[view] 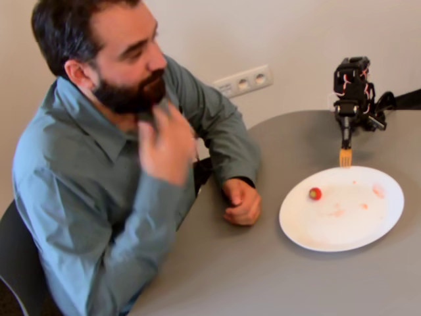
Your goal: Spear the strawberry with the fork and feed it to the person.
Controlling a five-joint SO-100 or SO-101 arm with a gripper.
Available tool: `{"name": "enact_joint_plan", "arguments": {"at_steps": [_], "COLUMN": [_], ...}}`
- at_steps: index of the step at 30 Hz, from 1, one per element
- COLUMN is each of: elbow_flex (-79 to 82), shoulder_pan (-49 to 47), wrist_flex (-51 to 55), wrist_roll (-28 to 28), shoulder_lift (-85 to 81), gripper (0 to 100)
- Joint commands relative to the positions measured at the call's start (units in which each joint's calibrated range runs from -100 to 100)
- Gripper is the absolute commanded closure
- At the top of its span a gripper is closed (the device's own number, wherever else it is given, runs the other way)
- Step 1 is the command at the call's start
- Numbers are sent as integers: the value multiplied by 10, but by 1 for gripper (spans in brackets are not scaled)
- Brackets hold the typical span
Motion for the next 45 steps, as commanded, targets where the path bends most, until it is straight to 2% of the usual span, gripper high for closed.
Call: {"name": "enact_joint_plan", "arguments": {"at_steps": [1, 8, 15, 21, 23, 25, 27, 37, 45], "elbow_flex": [-40, -119, -158, -315, -410, -444, -488, -482, -481], "shoulder_pan": [3, -6, -36, -34, -32, -31, 8, 93, 96], "wrist_flex": [10, 8, -29, -32, -30, -30, -77, -213, -278], "wrist_roll": [-25, -47, -45, -47, -47, -47, -50, -46, -52], "shoulder_lift": [-2, -2, 20, 237, 340, 376, 467, 628, 737], "gripper": [99, 99, 99, 99, 99, 99, 99, 99, 99]}}
